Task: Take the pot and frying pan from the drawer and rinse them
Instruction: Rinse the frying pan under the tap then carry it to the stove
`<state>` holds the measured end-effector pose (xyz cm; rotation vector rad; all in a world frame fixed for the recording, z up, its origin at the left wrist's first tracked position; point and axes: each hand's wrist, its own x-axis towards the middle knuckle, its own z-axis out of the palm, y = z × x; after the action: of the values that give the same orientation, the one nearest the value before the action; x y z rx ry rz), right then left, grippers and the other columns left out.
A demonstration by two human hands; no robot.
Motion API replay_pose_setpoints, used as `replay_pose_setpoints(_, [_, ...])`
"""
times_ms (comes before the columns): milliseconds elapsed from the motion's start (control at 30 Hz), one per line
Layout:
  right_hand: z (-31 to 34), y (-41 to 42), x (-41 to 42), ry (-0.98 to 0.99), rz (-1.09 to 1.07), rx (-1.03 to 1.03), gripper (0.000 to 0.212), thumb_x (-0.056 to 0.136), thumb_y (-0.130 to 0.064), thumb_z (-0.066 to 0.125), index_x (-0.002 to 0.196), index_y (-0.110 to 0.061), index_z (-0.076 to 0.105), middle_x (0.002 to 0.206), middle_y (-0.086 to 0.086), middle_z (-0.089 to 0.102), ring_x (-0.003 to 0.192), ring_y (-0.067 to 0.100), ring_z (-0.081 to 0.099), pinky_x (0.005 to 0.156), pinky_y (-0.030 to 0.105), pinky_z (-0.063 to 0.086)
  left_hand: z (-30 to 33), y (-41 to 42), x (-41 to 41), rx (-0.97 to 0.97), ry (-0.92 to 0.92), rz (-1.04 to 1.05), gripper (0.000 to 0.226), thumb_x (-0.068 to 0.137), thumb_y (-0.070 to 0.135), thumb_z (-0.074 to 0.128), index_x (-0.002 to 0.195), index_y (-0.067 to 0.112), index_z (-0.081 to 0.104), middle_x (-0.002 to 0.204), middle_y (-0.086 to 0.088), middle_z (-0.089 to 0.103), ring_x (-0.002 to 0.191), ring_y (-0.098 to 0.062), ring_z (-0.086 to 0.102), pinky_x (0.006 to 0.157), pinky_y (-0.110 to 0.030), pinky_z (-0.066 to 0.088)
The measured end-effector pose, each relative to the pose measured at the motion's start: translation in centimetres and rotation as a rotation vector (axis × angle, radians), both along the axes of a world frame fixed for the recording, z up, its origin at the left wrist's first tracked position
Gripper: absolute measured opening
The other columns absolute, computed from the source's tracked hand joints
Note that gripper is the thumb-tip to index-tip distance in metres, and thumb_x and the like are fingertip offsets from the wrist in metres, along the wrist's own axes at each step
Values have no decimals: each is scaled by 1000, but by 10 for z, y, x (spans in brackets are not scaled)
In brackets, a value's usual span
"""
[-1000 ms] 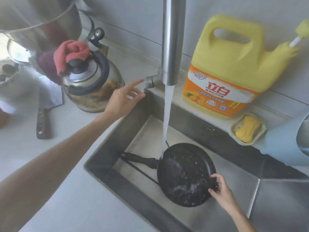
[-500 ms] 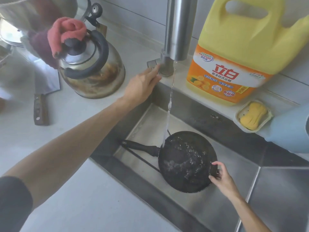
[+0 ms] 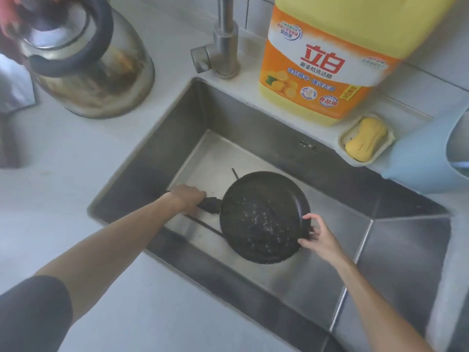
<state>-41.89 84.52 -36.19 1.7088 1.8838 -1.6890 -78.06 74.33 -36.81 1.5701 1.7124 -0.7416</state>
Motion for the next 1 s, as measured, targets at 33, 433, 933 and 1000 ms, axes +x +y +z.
replay_pose_setpoints(33, [1,1,0,4,-3,3,58,75,8,66,101,-40,47,96,4,70,69,9,67,72,22,52,1,-2,0,31,-13,7,31,87,29,58,114,15,52,112,-9,63,103,-30,60,83,-35,45])
replay_pose_setpoints(433, [127,-26,20,165,6,100,63,77,4,69,107,-47,46,100,-2,68,78,13,67,75,15,51,147,-60,-10,436,-323,273,23,84,27,65,101,40,59,84,10,67,80,-15,62,73,-37,50])
replay_pose_setpoints(933, [302,-61,46,313,-100,641,72,72,3,76,93,-58,45,103,1,63,84,-6,65,76,2,44,328,-74,14,1032,-259,20,38,80,21,73,116,28,64,87,8,65,75,-19,60,57,-31,47])
replay_pose_setpoints(1000, [315,-59,49,290,-117,777,72,72,-6,77,96,-63,40,104,1,62,86,-9,63,79,1,43,339,-69,16,1153,-234,-29,40,79,17,71,117,24,65,86,5,66,71,-23,60,48,-32,47])
